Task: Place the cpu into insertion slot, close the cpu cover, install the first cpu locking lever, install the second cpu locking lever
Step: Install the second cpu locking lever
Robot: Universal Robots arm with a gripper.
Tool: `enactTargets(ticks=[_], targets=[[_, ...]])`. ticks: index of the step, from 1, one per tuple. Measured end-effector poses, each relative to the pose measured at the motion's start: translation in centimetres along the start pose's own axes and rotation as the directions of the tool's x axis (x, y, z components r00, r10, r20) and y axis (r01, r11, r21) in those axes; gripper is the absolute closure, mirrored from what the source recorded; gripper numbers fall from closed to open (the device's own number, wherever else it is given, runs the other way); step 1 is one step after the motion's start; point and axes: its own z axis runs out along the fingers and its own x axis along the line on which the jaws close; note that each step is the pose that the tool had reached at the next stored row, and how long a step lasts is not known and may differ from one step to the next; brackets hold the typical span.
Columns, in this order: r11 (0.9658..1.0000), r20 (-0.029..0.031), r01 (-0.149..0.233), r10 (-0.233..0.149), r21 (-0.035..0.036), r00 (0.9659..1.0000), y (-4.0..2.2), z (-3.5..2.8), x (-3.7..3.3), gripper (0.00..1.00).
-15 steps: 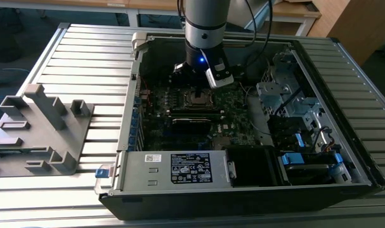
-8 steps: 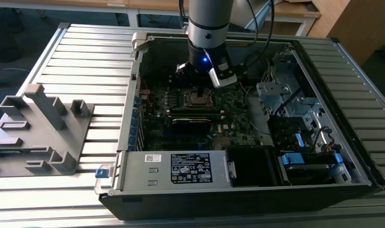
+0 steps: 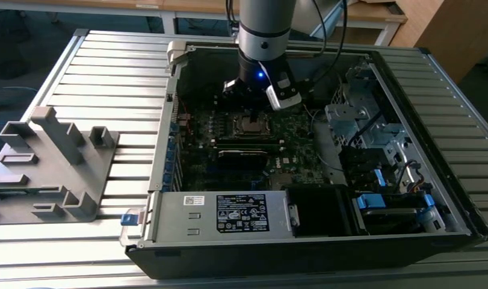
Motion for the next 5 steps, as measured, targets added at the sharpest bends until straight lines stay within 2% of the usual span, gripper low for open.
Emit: enactTargets(ticks=[5], targets=[[1.0, 0.0, 0.0, 0.0, 0.0, 1.0, 0.03, 0.01, 0.0, 0.9]])
